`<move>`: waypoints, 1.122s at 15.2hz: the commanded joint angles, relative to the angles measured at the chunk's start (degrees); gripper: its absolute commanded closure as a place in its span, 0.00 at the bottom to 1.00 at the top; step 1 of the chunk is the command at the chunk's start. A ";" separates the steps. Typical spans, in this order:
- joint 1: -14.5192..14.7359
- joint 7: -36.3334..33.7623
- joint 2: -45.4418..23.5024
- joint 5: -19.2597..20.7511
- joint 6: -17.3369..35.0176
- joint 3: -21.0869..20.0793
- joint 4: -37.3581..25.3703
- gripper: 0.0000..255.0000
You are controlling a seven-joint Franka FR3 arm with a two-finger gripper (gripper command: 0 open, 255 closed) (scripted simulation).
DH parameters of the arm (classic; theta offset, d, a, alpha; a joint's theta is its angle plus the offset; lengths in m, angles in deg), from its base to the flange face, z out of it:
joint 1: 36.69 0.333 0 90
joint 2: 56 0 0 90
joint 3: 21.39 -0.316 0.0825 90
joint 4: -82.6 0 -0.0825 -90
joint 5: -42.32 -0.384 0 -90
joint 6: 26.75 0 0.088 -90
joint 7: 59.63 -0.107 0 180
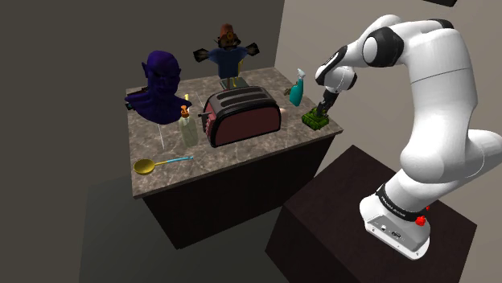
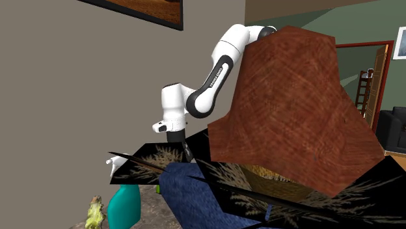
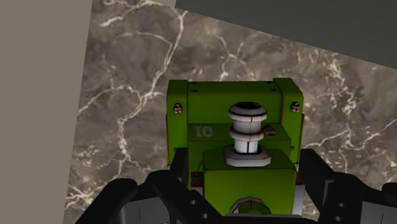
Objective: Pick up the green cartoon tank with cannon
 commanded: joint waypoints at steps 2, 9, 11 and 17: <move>0.33 -0.27 1.23 0.33 -0.62 0.39 0.59 1.00; 1.39 -1.27 5.58 1.74 -3.46 1.83 2.11 1.00; 1.68 -1.58 6.77 2.18 -4.32 2.24 2.43 1.00; 2.27 -2.26 9.18 3.12 -6.18 3.07 2.94 1.00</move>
